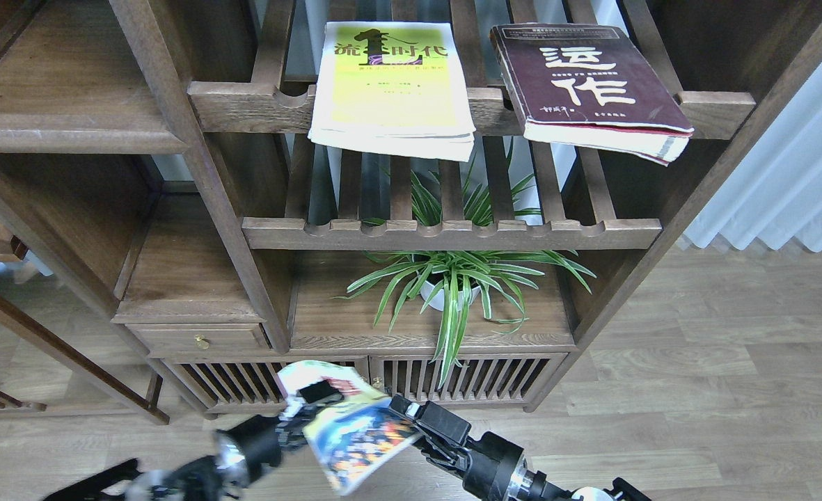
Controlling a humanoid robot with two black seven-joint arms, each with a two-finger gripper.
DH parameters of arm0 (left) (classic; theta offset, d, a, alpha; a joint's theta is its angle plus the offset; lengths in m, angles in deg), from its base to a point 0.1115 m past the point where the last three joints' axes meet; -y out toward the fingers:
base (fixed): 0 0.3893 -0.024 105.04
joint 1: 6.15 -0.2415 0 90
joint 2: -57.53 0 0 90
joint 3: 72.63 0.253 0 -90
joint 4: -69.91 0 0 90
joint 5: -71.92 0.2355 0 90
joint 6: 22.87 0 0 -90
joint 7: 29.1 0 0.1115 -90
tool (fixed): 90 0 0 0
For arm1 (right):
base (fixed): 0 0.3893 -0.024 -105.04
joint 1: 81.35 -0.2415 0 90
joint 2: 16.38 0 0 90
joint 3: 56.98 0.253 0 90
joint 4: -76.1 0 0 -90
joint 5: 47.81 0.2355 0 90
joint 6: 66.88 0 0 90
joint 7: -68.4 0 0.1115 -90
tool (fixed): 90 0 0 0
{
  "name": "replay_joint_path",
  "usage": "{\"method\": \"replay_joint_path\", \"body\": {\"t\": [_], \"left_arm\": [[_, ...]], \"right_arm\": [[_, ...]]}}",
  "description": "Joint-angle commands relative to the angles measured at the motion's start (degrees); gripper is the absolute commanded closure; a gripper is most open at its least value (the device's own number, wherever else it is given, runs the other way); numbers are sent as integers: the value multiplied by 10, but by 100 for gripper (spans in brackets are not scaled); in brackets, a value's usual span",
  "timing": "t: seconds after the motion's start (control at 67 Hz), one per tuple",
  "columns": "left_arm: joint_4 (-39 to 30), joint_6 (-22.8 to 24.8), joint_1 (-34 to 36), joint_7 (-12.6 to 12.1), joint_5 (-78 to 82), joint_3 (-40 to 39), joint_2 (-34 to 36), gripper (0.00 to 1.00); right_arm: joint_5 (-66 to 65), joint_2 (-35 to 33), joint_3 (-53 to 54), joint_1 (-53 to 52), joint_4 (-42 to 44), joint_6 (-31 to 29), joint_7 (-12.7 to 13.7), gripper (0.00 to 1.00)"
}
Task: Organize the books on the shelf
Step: 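Carry the blue book with the left gripper up to the upper shelf section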
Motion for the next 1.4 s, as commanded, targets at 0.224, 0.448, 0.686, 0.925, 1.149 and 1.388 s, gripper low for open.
{"method": "replay_joint_path", "body": {"t": [0.224,0.448,0.686,0.925,1.149,1.388], "left_arm": [[-91,0,5,-59,10,-7,228,99],[-146,0,49,-94,10,-9,352,98],[-163,0,192,-95,10,0,471,98],[-164,0,277,-98,11,1,485,98],[-163,0,343,-98,11,-2,465,98],[-147,0,426,-120,21,-2,363,99]], "right_arm": [[0,0,-2,0,1,0,-3,0],[0,0,-2,0,8,0,-3,0],[0,0,-1,0,9,0,-3,0],[0,0,-1,1,9,0,-3,0],[0,0,-1,2,9,0,-3,0],[0,0,-1,2,9,0,-3,0]]}}
